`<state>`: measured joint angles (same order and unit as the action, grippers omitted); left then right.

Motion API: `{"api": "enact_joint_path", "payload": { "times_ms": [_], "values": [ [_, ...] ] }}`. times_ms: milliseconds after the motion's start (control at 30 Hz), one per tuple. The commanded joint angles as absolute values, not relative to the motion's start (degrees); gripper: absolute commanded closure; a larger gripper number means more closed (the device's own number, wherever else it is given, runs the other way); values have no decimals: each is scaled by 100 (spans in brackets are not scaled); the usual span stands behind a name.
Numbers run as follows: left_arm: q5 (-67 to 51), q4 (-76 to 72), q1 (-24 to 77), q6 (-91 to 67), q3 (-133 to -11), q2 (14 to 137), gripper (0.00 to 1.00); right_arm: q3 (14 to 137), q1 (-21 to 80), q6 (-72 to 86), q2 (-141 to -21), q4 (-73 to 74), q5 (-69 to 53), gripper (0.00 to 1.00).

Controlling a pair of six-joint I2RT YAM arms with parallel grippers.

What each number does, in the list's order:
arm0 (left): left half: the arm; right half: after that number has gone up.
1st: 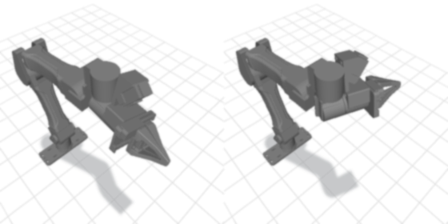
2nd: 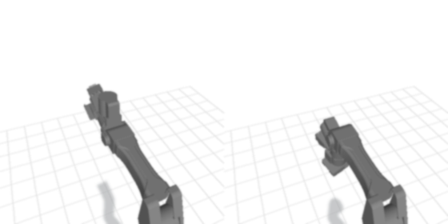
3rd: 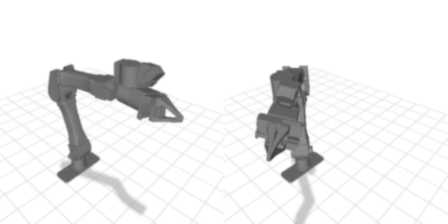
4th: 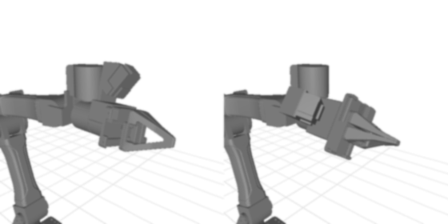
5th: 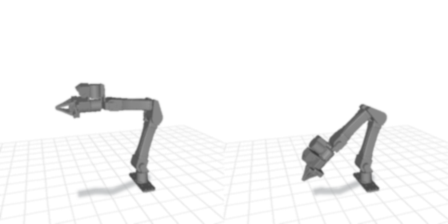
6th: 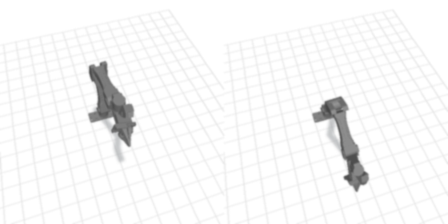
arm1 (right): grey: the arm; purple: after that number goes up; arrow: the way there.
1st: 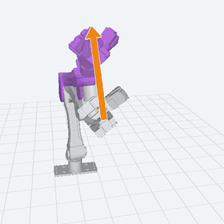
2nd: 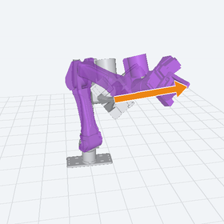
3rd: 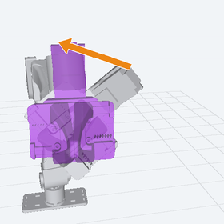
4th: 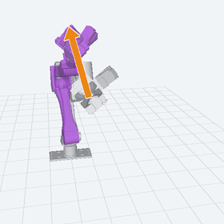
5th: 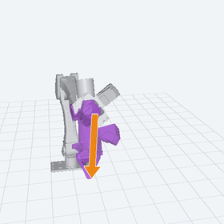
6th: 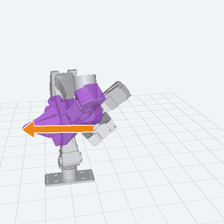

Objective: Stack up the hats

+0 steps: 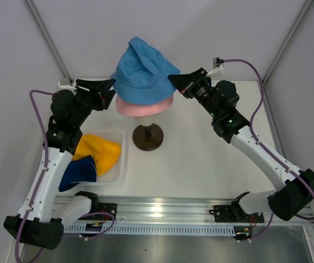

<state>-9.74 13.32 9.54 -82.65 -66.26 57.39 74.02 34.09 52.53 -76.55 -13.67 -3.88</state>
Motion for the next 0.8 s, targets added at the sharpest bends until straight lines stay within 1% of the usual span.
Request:
{"api": "enact_joint_path", "payload": {
  "times_ms": [0,33,67,100,167,200,233,333,367,400,467,567,600,667,700,767],
  "values": [
    [-1125,854,914,-8552,-6574,5739,46,7462,3454,5309,-7611,-1635,-255,100],
    [-1116,826,923,-8569,-6522,5739,53,7453,3454,5300,-7611,-1626,-237,100],
    [-1116,809,923,-8604,-6469,5696,56,7453,3463,5291,-7629,-1617,-229,100],
    [-1099,739,932,-8622,-6434,5678,58,7444,3463,5308,-7620,-1600,-202,100],
    [-1046,712,923,-8640,-6416,5669,59,7392,3454,5387,-7638,-1617,-150,100],
    [-1063,695,923,-8614,-6390,5695,57,7374,3437,5466,-7646,-1713,-167,100],
    [-1090,703,940,-8622,-6372,5713,52,7348,3428,5528,-7655,-1757,-184,100],
    [-1151,292,958,-8648,-6126,5713,46,7356,3419,5590,-7708,-1819,-255,100],
    [-1143,203,967,-8553,-6065,5730,43,7374,3419,5607,-7752,-1811,-290,100],
    [-1134,150,967,-8500,-6047,5748,37,7383,3410,5616,-7769,-1811,-334,100],
    [-1116,45,967,-8473,-5977,5757,37,7392,3410,5616,-7796,-1802,-369,100],
    [-1055,-202,976,-8473,-5880,5731,44,7374,3419,5608,-7778,-1802,-360,100],
    [-1037,-211,967,-8438,-5897,5739,52,7383,3410,5616,-7787,-1802,-369,100],
    [-1046,-237,976,-8429,-5985,5809,62,7383,3410,5599,-7787,-1793,-387,100],
    [-1072,-290,976,-8429,-5994,5836,71,7383,3410,5599,-7787,-1776,-404,100],
    [-1090,-378,976,-8481,-5986,5897,79,7365,3410,5599,-7787,-1706,-387,100]
  ]
}}
